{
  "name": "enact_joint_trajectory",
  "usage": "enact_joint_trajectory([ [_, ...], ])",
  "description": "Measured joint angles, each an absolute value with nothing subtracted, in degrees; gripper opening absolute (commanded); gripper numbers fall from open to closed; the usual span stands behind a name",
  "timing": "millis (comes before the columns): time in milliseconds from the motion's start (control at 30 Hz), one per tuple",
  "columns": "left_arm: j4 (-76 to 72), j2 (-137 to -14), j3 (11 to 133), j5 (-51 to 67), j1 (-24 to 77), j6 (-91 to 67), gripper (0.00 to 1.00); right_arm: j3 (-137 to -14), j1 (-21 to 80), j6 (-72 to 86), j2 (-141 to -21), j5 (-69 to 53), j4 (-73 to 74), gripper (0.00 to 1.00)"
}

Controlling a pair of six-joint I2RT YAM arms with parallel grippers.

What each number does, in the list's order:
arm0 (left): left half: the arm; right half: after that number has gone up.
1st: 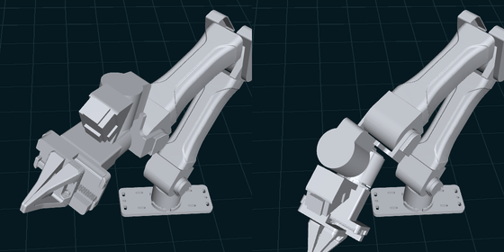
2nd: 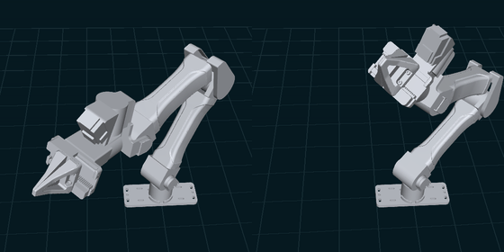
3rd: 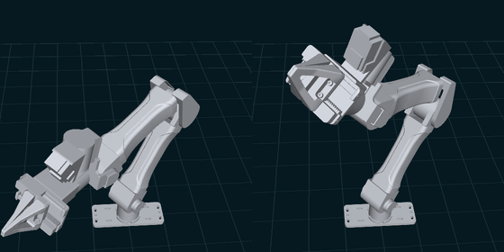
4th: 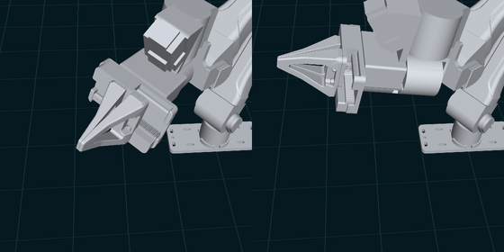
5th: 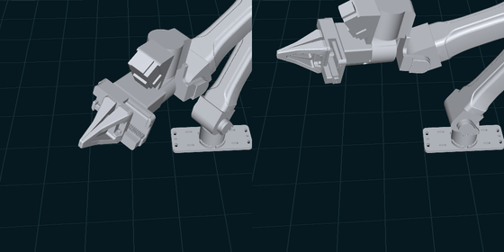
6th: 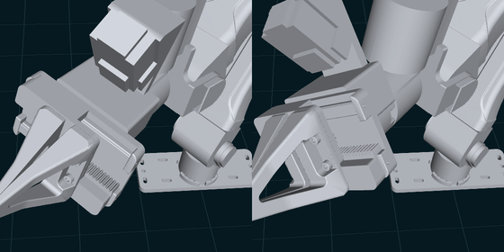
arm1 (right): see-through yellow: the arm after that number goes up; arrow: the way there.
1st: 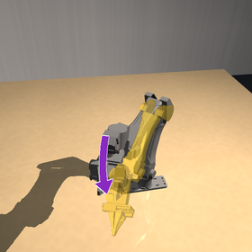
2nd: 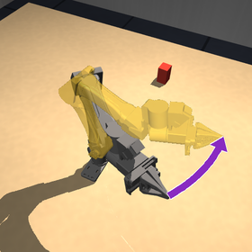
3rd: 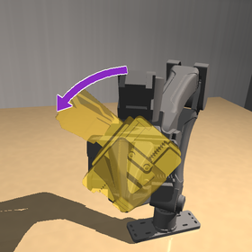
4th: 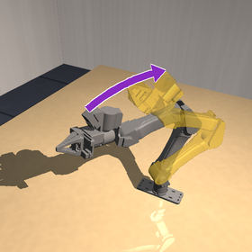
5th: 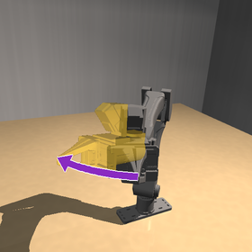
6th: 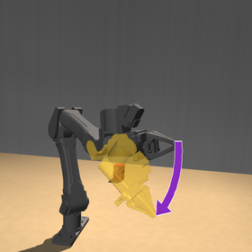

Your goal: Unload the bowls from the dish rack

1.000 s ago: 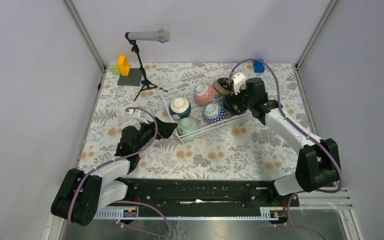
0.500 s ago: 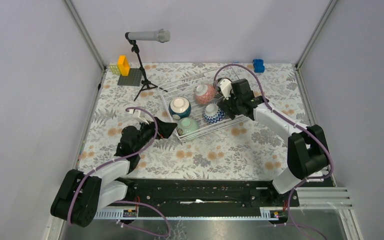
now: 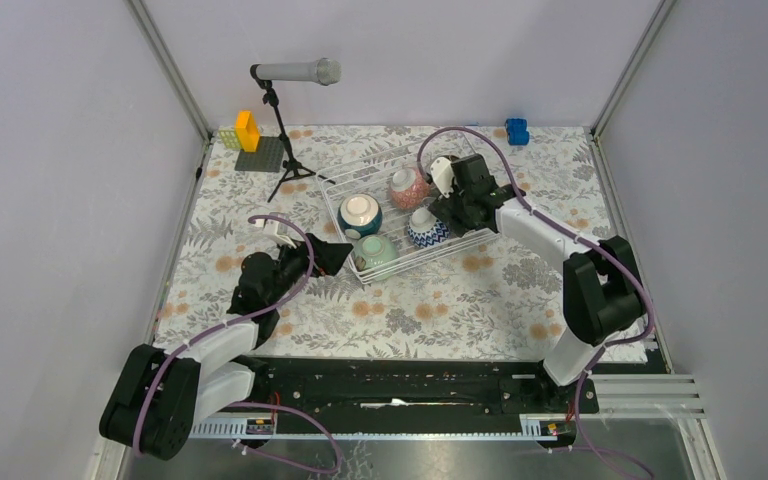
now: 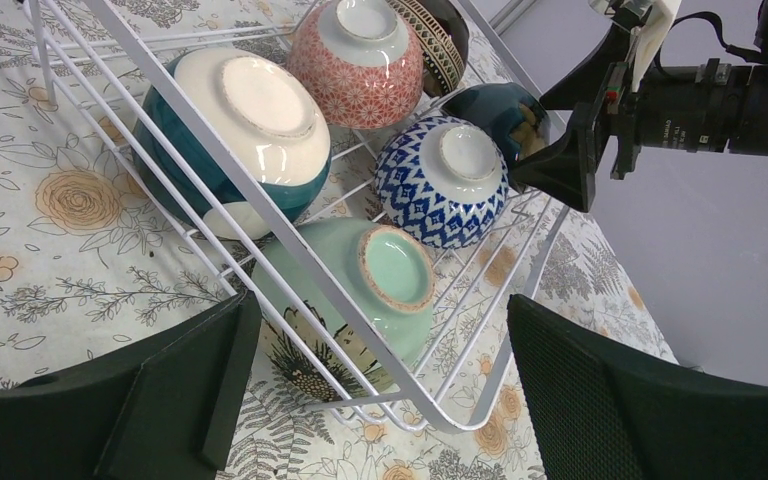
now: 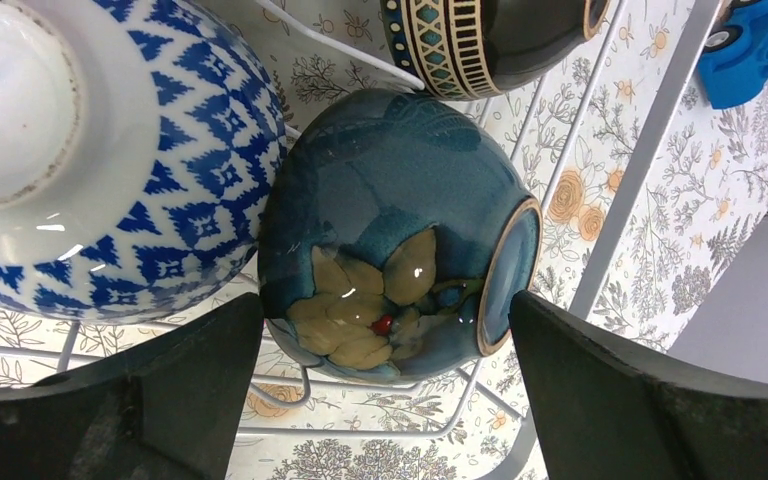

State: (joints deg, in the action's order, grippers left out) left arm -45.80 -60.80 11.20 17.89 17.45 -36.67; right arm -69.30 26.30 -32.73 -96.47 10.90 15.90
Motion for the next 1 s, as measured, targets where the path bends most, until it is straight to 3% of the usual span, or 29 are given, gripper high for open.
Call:
enact_joint_trajectory([
  [400, -45.8, -60.8, 11.2, 17.7, 17.5, -36.4, 0.99, -73.5, 27.1, -32.4, -100.4, 12.5, 18.3, 0.99],
  [567, -45.8, -60.8, 11.2, 17.7, 17.5, -36.4, 0.99, -74.1, 27.3, -31.1, -101.1, 14.8, 18.4, 0.88],
  [1000, -44.6, -60.8, 11.2, 17.7, 17.5, -36.2, 0.99, -74.7, 27.7, -28.0, -100.0, 16.7, 20.0, 0.77],
])
